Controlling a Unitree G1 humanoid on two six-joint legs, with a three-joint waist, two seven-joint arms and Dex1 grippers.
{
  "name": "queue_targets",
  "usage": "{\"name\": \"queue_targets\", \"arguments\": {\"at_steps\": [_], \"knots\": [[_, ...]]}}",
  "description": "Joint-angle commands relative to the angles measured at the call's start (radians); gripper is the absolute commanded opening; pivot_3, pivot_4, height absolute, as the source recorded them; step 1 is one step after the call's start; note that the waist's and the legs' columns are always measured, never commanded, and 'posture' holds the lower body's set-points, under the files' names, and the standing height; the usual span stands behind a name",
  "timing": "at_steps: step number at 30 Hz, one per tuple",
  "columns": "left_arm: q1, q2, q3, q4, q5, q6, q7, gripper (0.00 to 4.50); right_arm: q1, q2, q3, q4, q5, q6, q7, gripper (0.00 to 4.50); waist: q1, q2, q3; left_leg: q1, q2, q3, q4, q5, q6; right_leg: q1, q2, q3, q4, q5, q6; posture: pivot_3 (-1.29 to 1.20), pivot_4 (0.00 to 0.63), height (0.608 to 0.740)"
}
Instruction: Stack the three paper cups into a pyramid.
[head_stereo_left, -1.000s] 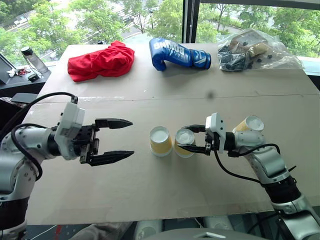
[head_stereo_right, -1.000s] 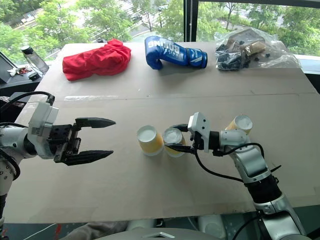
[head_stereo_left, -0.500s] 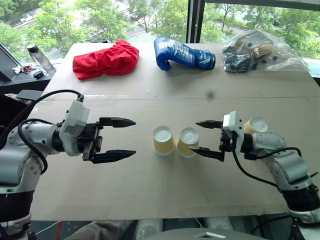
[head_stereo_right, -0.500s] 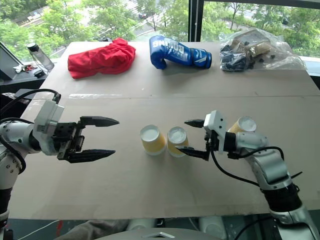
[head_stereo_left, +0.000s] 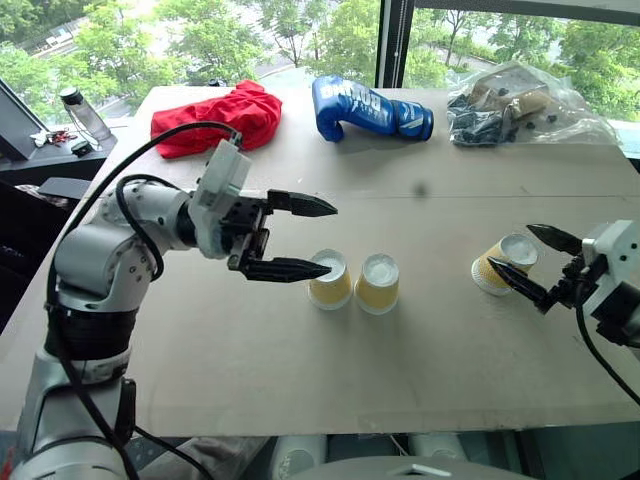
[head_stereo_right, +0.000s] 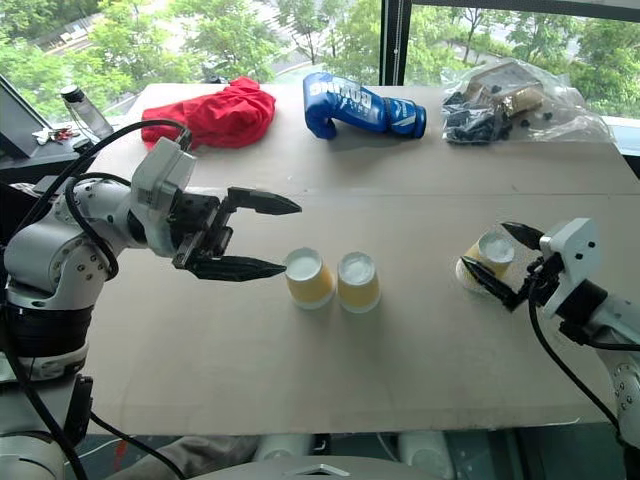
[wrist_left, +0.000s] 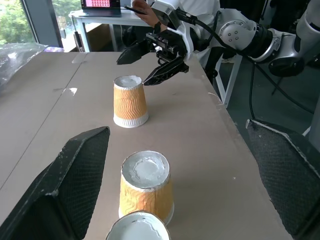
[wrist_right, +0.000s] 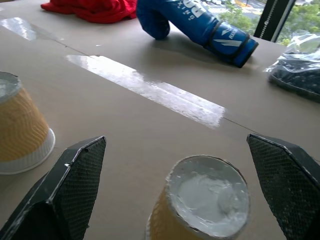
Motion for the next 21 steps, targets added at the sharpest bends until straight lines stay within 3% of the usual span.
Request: {"name": "queue_targets", "arguments": {"at_steps": [1,9,21], "knots": [[-0.043,-0.003,-0.012,0.018,0.011,0.005,-0.016,4.5,0.022,0.022,-0.018,0.051,-0.039,-0.059,-0.039,4.47,-0.003,0.0,0.0,0.0,0.0,0.0,0.0,0.0,0.0,0.0,0.0,0.0,0.0,0.0,0.0,0.0,0.15,0.74],[-0.075,0.002,-0.022,0.047,0.07,0.017,0.038,4.5,0.011,0.098,0.035,0.076,-0.002,-0.091,-0.041,4.47,-0.006,0.0,0.0,0.0,0.0,0.001,0.0,0.0,0.0,0.0,0.0,0.001,0.0,0.0,0.0,0.0,0.15,0.74],[-0.05,0.01,-0.008,0.037,0.119,0.022,0.104,4.5,-0.012,0.096,0.064,0.128,0.018,-0.099,-0.02,4.47,-0.005,0.0,0.0,0.0,0.0,0.0,0.0,0.0,0.0,0.0,0.0,0.001,0.0,0.0,0.0,0.0,0.15,0.74]]}}
